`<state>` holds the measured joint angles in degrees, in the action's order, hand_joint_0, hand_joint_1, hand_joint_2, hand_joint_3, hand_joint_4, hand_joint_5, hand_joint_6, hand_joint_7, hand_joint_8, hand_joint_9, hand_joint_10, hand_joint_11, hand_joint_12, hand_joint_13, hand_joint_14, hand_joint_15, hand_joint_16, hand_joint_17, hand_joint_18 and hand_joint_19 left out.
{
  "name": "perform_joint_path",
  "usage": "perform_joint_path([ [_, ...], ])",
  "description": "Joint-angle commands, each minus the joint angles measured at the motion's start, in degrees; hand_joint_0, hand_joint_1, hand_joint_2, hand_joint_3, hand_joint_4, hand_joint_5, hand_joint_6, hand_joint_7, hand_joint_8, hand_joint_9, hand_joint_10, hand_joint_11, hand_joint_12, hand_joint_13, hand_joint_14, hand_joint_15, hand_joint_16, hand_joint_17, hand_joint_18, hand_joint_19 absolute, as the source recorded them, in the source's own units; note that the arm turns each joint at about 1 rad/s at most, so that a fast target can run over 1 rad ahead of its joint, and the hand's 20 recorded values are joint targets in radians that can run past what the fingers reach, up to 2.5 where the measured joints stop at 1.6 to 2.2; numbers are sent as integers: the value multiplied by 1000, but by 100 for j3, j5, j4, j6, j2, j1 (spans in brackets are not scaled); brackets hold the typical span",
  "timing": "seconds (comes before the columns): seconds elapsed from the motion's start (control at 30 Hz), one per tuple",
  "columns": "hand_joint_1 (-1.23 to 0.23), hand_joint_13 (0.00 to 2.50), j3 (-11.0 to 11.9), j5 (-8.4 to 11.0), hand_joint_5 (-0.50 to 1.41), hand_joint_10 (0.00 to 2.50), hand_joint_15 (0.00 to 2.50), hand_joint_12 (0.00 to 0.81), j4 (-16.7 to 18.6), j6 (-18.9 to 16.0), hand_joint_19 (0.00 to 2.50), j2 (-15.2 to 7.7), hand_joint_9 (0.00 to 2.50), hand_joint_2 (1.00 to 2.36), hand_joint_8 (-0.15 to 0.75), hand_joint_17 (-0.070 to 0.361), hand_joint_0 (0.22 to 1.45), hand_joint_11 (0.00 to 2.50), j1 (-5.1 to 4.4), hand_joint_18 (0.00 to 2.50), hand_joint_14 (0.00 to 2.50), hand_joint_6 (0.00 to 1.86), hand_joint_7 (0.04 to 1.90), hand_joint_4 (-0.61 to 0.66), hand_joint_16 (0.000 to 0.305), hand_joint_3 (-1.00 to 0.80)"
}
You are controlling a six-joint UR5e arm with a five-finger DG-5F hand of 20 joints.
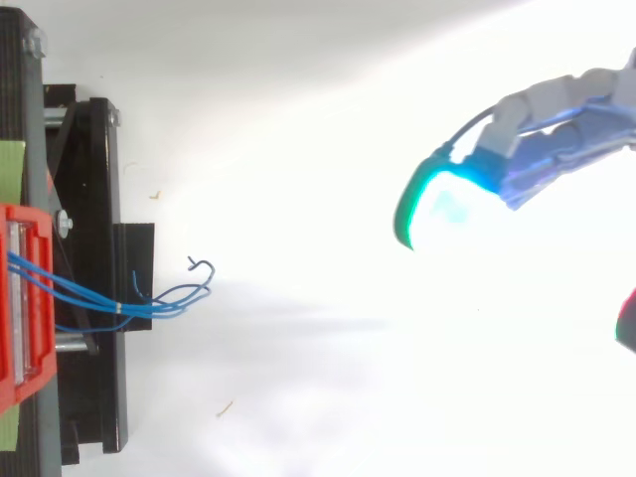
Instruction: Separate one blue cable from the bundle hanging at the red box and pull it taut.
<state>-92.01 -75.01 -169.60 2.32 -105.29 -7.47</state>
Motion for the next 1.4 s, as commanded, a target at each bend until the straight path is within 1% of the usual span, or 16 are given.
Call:
perform_joint_path([
  [0.0,-718,636,201,66,-229,9,236,399,41,-3,334,-317,510,1000,288,126,504,301,-27,653,9,503,866,233,56,-500],
  [0.1,-722,637,377,101,-229,9,238,395,41,-47,334,-528,512,1000,288,123,508,301,-27,656,9,503,867,231,55,-500],
  [0.13,-723,637,500,127,-229,9,237,396,50,-91,334,-677,518,1000,289,122,510,303,-27,658,9,503,867,232,54,-500],
  [0.27,-730,646,878,145,-228,11,243,394,85,-161,340,-1055,522,1000,287,118,515,308,-27,662,9,503,868,232,53,-500],
  [0.33,-732,651,1001,127,-228,10,247,396,77,-170,339,-1161,523,1000,288,117,514,317,-18,665,9,503,868,233,52,-500],
  [0.37,-731,652,1194,110,-228,10,244,395,85,-197,339,-1354,527,1000,288,117,515,311,-1,665,9,503,868,233,52,-500],
  [0.47,-731,653,1397,136,-227,10,247,395,103,-258,347,-1521,530,1000,289,116,515,311,-1,664,11,503,868,234,52,-500],
  [0.6,-725,662,1397,197,-226,10,256,395,191,-232,348,-1521,539,1000,291,114,515,328,-27,667,9,503,868,240,51,-500],
  [0.63,-726,664,1397,329,-225,10,260,396,288,-197,348,-1530,549,1000,295,114,514,338,-36,668,10,503,864,240,51,-500],
  [0.67,-724,668,1397,382,-225,10,261,394,323,-179,349,-1530,552,1000,294,114,515,331,-36,668,10,503,866,240,50,-500],
  [1.0,-713,682,1397,470,-221,10,267,395,375,-56,358,-1530,566,1000,297,112,516,340,-44,672,10,503,867,244,50,-500],
  [1.07,-713,682,1397,549,-221,11,274,395,375,-56,355,-1653,566,1000,298,112,516,347,-44,673,10,503,863,243,50,-500],
  [1.2,-710,686,1414,540,-220,12,278,395,437,-100,354,-1864,568,1000,296,112,515,345,-36,674,10,503,866,244,50,-500],
  [1.27,-709,686,1467,531,-220,11,281,397,472,-153,357,-1899,569,1000,297,111,515,354,-36,673,10,503,867,244,50,-500],
  [1.3,-708,688,1467,540,-220,11,282,395,525,-188,364,-1996,571,1000,299,111,515,353,-44,674,10,503,864,244,50,-500],
  [1.37,-707,689,1607,514,-219,11,289,397,560,-249,371,-2083,578,1000,299,111,515,353,-27,675,11,503,864,245,49,-500],
])
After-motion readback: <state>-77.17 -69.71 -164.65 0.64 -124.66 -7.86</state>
